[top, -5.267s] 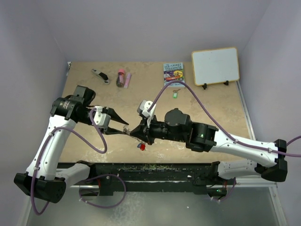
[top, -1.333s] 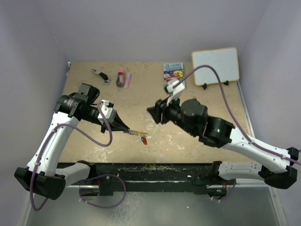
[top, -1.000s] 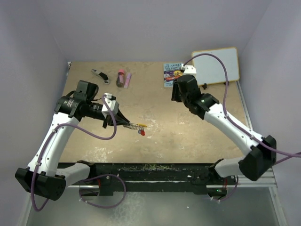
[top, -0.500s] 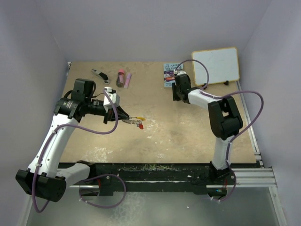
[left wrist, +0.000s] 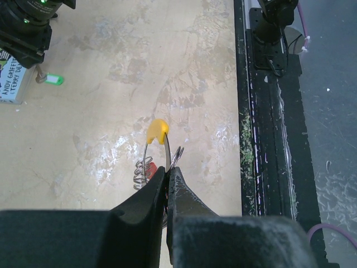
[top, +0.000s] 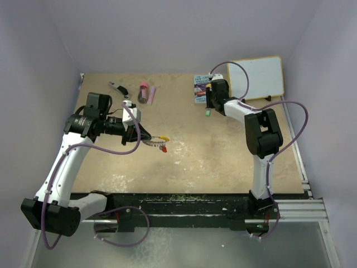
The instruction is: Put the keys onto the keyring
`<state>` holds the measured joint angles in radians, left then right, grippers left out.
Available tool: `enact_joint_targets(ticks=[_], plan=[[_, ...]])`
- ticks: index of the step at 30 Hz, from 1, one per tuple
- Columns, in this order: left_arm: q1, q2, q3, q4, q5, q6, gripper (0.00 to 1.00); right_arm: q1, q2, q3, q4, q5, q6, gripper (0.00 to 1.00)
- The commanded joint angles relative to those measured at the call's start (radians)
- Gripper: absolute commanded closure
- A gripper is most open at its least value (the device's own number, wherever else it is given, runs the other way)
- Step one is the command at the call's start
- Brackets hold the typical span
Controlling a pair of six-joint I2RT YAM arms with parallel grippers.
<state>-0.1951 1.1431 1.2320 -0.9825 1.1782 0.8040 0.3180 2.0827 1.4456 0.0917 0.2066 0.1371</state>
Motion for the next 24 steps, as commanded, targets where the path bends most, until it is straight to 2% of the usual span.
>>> enact_joint_targets(ticks=[1,14,24], plan=[[0.014,-0.001,0.021,0.012,0.036,0.017,0.96,-0.009,0.021,0.078,0.006,-0.002,-0.005,0.58],[0.020,0.001,0.003,0.063,0.049,-0.014,0.96,-0.010,-0.017,0.003,0.001,-0.044,0.041,0.62],[0.020,-0.002,0.001,0.073,0.048,-0.021,0.96,-0.010,-0.002,0.014,-0.022,-0.051,0.059,0.64]])
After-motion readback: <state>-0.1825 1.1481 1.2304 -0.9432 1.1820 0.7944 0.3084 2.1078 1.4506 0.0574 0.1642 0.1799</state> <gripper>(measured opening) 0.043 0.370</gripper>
